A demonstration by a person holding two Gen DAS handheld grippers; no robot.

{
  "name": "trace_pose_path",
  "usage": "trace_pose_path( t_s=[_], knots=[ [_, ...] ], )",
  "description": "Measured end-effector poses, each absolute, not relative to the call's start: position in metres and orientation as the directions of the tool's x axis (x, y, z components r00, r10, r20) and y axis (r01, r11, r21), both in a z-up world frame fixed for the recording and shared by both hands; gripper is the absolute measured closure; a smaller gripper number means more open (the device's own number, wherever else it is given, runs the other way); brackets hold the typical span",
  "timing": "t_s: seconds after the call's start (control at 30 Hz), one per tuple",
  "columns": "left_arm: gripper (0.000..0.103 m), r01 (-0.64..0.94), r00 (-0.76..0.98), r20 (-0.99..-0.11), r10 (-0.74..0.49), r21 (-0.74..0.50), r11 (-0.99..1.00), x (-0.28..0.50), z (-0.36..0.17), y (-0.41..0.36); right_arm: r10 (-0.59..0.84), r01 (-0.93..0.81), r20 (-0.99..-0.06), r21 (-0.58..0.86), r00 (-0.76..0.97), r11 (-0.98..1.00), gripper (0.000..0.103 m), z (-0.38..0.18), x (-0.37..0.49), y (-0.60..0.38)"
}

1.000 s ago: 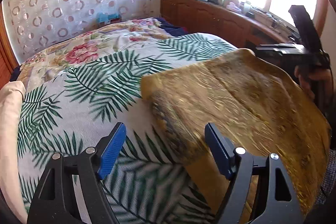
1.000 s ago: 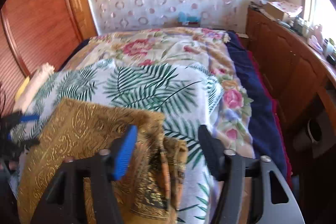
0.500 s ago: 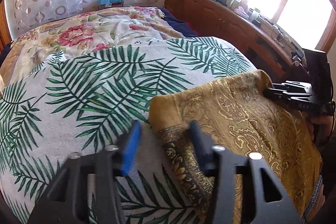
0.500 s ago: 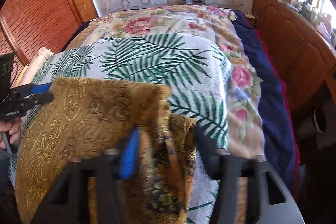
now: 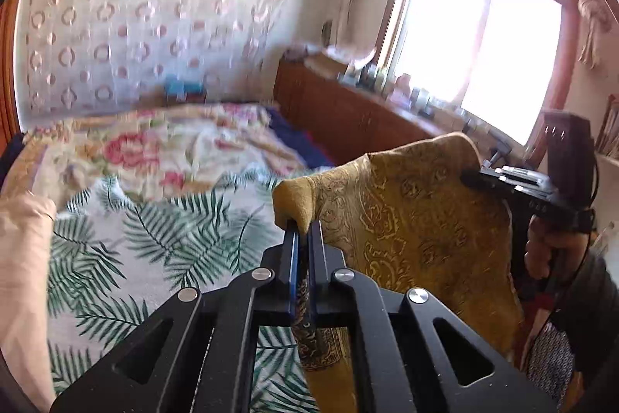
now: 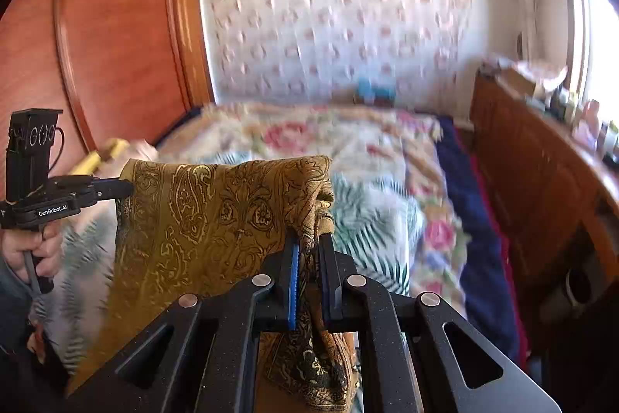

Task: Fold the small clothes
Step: 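Grasp the gold shirt with both grippers and lift it off the bed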

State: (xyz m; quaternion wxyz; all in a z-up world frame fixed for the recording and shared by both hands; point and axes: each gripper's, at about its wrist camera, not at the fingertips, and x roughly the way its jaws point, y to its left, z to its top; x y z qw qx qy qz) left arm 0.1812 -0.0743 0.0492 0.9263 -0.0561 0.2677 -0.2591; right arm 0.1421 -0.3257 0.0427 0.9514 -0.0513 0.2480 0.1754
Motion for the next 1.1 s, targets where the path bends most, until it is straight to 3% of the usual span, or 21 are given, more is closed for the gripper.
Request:
trace_pose_path(
  t_s=[0.2,0.4,0.7,0.87,1.1],
  knots=[
    [0.098,0.477,0.805,-0.288,-0.520,-0.207,0.854,0.104,0.119,-0.055,0.358,-0.393,-0.334,-0.041,0.872,0.919,0.095,0.106,0.063,-0.311],
    [0.098,0.469,0.854,-0.163,-0.494,-0.169,0.867,0.042,0.162,-0.037,0.389,-0.413,-0.197,-0.100,0.900,0.905,0.095,0.153,-0.008,-0.288],
    [0.098,0.414,0.908,-0.022,-0.418,-0.087,0.906,0.005,0.221,0.002,0.496,-0.505,-0.095,-0.125,0.863,0.854,0.095,0.203,-0.058,-0.262],
    [0.098,0.324,0.940,-0.094,-0.329,-0.064,0.944,0.064,0.198,0.018,0.510,-0.523,-0.121,-0.130,0.852,0.842,0.095,0.201,-0.022,-0.255],
    [0.098,0.206,0.912,-0.354,-0.207,-0.043,0.978,0.205,0.095,0.031,0.467,-0.528,-0.352,-0.097,0.811,0.844,0.095,0.138,0.124,-0.238]
  ],
)
